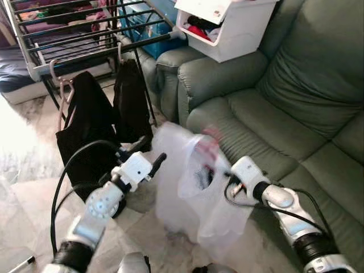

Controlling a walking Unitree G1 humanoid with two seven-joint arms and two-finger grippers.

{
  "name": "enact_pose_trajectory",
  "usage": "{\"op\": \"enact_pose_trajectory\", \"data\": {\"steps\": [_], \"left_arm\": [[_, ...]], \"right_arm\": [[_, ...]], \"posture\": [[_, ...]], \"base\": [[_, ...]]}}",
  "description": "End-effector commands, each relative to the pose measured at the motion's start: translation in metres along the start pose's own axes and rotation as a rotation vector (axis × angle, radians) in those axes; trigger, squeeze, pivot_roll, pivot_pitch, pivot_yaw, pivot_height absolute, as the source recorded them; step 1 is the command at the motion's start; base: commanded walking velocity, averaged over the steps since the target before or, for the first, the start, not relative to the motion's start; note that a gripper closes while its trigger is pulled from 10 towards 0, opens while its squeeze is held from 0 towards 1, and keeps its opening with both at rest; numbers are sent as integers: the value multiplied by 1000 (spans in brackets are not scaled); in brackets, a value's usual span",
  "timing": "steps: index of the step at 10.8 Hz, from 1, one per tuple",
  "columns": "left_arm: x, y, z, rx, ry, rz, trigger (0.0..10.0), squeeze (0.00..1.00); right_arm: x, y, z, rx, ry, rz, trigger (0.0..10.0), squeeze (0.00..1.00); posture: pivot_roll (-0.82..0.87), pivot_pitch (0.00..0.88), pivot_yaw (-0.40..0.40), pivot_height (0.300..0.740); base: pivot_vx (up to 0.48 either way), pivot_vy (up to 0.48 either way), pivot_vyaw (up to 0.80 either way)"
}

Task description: Hang hanger

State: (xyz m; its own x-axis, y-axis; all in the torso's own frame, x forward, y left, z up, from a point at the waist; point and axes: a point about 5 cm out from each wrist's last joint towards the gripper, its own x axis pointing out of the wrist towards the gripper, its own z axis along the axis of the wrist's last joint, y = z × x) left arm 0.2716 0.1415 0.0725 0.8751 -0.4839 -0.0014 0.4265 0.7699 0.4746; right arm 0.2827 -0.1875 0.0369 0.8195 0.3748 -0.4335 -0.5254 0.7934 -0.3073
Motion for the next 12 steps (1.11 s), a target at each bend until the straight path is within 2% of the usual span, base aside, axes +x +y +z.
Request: {"op": "enact_pose_trajectory", "data": {"steps": [1, 2, 3, 4, 5, 6, 7, 8, 9, 12], "left_arm": [[-2, 4, -1, -38, 18, 67, 10000, 1000], [-5, 0, -5, -91, 51, 108, 10000, 1000], [-12, -2, -15, -147, 113, 141, 10000, 839], [-17, -4, -20, -189, 153, 150, 10000, 0], [-17, -5, -21, -222, 165, 156, 10000, 0], [-14, -5, -18, -225, 161, 148, 10000, 0], [-11, -7, -16, -249, 157, 135, 10000, 0], [-8, -7, -15, -271, 158, 146, 10000, 0], [-4, -7, -12, -280, 153, 150, 10000, 0], [-2, -10, -8, -278, 143, 136, 10000, 0]], "right_arm": [[-4, -15, 11, 92, -78, -131, 0, 0], [-9, -17, 7, 139, -84, -199, 0, 0], [-13, -14, 0, 193, -77, -275, 0, 0], [-17, -10, -4, 223, -75, -323, 0, 0], [-20, -1, -6, 257, -82, -352, 0, 0], [-20, 3, -6, 273, -81, -366, 4549, 0], [-18, 5, -3, 281, -85, -372, 10000, 0], [-15, 7, 4, 261, -115, -358, 10000, 0], [-12, 6, 10, 248, -132, -350, 10000, 0], [-7, 0, 15, 256, -138, -351, 10000, 0]], "posture": [[-47, 0, -33, 740], [-49, 0, -33, 740], [-58, 0, -23, 740], [-56, 0, -20, 740], [-60, 0, -15, 740], [-64, 0, -6, 740], [-67, 0, -3, 740], [-66, 0, -3, 740], [-63, 0, -4, 740], [-54, 0, -12, 740]], "base": [[0, 0, 0], [0, 0, 0], [0, 0, 0], [0, 0, 0], [0, 0, 0], [0, 0, 0], [0, 0, 0], [0, 0, 0], [0, 0, 769], [0, 0, 658]]}}
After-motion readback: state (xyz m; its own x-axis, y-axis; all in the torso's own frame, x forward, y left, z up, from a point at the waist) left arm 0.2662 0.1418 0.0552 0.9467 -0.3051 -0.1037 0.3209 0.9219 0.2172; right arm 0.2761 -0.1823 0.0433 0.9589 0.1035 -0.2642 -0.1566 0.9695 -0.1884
